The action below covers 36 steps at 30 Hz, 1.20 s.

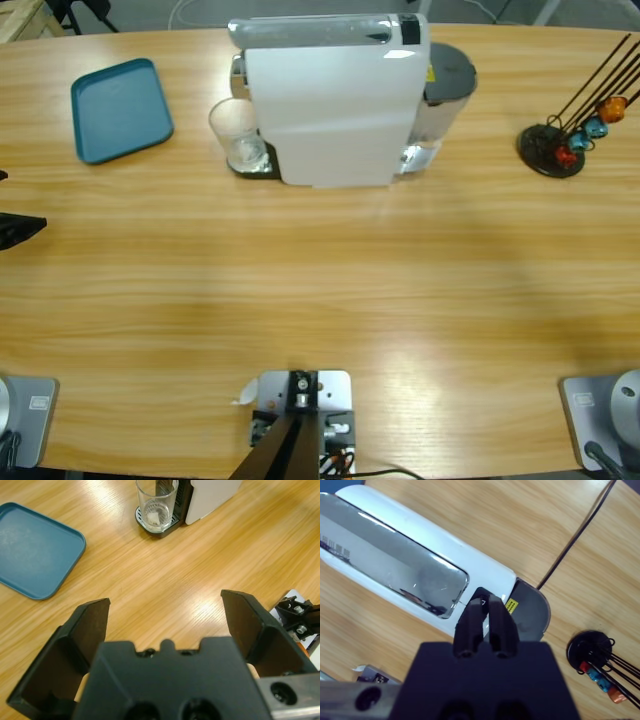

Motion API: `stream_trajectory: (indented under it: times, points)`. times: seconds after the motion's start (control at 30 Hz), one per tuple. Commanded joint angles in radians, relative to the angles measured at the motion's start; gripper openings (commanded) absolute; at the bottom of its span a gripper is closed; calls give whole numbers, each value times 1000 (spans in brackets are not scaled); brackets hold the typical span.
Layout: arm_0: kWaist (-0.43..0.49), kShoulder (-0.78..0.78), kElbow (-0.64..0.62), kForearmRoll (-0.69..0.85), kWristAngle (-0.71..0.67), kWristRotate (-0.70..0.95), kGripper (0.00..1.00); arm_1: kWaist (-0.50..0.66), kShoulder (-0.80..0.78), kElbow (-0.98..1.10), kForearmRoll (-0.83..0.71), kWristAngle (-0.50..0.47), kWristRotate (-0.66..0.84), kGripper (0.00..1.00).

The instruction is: Pour coffee

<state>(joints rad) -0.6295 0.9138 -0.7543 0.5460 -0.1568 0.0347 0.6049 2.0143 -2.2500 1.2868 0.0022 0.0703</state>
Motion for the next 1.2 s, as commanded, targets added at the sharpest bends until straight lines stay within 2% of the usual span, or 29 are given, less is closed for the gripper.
stream_trajectory:
  times: [0.03,0.93,1.2]
  points:
    - [-9,31,32,-15,13,11,968,9,60,4,16,-8,9,0]
    - [-9,34,50,-36,26,7,968,24,85,40,34,5,13,0]
    - [-9,25,55,-37,29,7,968,47,81,83,33,-33,12,0]
